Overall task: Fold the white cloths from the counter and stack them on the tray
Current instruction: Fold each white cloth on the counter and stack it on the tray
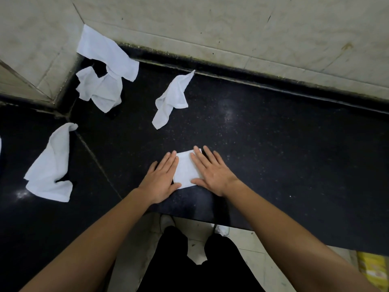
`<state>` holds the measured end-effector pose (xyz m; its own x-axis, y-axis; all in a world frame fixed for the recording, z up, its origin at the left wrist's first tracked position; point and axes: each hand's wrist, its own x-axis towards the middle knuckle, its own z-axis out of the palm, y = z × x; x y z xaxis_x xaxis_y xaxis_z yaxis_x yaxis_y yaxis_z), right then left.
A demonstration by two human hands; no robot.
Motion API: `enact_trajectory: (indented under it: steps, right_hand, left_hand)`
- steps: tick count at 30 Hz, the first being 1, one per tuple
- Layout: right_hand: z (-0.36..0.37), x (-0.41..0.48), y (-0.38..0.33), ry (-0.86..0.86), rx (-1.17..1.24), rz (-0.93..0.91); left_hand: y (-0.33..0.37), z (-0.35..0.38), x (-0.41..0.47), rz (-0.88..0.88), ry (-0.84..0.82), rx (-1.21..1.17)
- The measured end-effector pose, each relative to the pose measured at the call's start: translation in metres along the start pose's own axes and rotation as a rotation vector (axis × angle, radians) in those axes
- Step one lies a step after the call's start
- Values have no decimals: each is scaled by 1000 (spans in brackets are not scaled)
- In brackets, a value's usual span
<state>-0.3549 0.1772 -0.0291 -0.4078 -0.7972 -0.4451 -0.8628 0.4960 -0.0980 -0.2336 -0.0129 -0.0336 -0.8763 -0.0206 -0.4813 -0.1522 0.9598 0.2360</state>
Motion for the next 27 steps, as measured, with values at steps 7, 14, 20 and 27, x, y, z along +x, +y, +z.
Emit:
enact_trajectory:
  steps: [7, 14, 20, 27]
  right_hand:
    - [11, 15, 15, -158, -105, 30]
    - [12, 0, 12, -11, 229, 117]
    - [20, -24, -8, 239, 707, 598]
    - [8, -15, -13, 35, 878, 688]
  left_hand:
    - [-3, 2, 8, -22, -82, 42]
    - [0, 0, 7, -52, -54, -40]
    - [11, 3, 2, -191, 215, -261]
    - [24, 9, -12, -350, 270, -270]
